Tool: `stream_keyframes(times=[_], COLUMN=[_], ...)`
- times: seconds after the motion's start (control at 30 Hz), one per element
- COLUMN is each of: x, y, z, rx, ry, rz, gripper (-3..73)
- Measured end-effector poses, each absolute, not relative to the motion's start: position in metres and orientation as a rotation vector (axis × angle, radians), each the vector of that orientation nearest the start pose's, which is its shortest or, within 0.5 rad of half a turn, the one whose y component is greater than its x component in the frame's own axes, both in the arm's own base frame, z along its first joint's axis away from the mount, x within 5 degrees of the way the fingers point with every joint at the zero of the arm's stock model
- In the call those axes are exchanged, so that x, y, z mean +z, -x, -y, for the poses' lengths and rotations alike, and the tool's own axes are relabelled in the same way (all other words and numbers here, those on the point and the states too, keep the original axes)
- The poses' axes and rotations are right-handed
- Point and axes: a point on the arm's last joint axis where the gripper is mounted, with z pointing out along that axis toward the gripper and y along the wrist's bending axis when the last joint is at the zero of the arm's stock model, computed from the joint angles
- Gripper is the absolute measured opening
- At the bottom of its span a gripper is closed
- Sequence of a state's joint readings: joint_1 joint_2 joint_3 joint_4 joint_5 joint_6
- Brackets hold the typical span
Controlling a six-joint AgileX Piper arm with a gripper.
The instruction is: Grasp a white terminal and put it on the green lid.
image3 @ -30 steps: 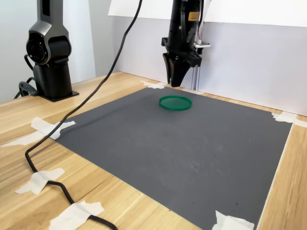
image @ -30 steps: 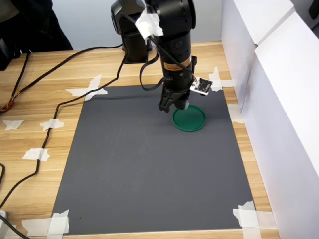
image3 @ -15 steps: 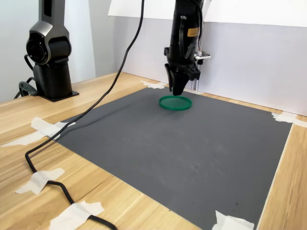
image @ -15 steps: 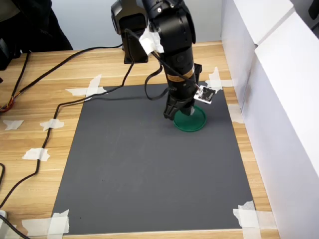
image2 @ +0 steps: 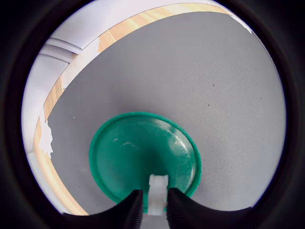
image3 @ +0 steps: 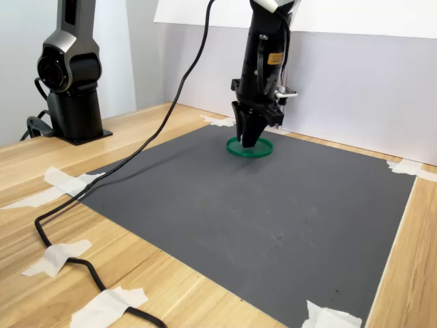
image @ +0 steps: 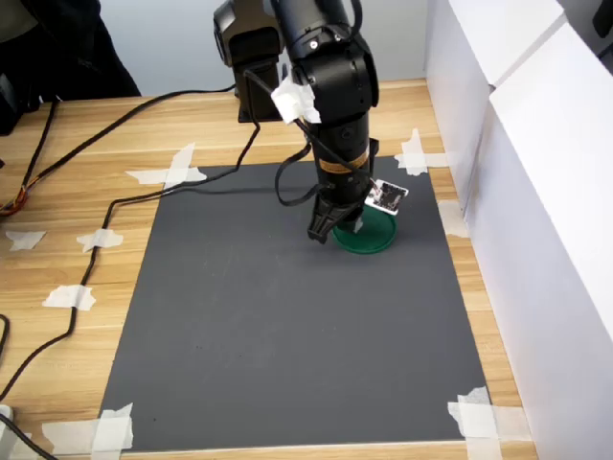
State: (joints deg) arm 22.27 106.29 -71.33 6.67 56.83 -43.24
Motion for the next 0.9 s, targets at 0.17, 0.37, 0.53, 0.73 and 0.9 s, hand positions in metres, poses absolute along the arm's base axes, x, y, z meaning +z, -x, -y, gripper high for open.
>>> stream_keyframes(times=[0.17, 0.37, 0.53, 0.73, 0.9], x=[0.187, 0.193, 0.230, 0.282, 0.318], y=[-0.319, -0.310, -0.303, -0.295, -0.292], z=[-0.141, -0.153, -0.151, -0.132, -0.092], rx=[0.147, 0.140, 0.101, 0.036, 0.005], ry=[1.600, 1.611, 1.458, 1.260, 0.934], rz=[-2.630, -2.624, -2.566, -2.442, -2.419], gripper=[42.4, 56.3, 56.4, 30.9, 2.6])
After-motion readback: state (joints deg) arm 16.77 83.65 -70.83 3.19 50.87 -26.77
